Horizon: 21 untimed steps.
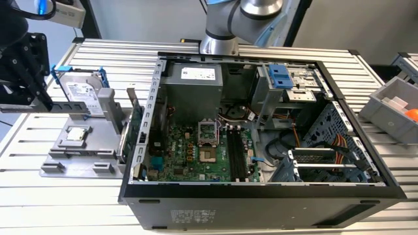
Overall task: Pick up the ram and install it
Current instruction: 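Pick up the ram and move it above insertion slot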
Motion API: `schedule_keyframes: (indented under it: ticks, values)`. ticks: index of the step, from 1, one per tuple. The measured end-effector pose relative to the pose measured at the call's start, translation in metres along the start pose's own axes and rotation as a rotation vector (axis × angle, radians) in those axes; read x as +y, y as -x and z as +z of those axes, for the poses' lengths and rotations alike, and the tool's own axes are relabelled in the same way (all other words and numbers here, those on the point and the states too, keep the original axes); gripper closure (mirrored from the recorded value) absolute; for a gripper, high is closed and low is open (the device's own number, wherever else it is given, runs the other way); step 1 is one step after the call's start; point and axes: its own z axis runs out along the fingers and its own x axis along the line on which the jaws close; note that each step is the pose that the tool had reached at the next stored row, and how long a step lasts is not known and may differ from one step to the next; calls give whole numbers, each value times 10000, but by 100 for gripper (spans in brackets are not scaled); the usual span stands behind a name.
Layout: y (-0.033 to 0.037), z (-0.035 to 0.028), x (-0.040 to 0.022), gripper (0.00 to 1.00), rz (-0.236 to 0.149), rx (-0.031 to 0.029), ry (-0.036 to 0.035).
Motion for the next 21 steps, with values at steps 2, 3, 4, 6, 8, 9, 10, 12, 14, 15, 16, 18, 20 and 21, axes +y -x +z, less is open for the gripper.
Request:
schedule_keyframes:
  ticks: [2, 3, 4, 6, 8, 9, 10, 12, 14, 15, 16, 18, 20, 21]
  values:
    - [0, -1, -21, 100, 0, 0, 2]
    - [0, -1, -29, 100, 1, 0, 2]
    - [1, -2, -37, 100, 1, 0, 4]
    - [1, -2, -51, 100, 1, 0, 4]
    - [1, -3, -65, 100, 0, 0, 5]
    - [1, -4, -73, 100, 0, 1, 6]
    - [1, -3, -78, 100, 0, 0, 6]
    - [1, -3, -79, 100, 3, 0, 6]
    - [1, -4, -83, 100, 1, 0, 6]
    - [1, -4, -84, 100, 1, 0, 6]
    - [1, -4, -84, 100, 1, 0, 6]
    - [1, -4, -86, 100, 1, 0, 6]
    - [1, -7, -87, 100, 1, 0, 6]
    - [1, -12, -86, 100, 1, 1, 7]
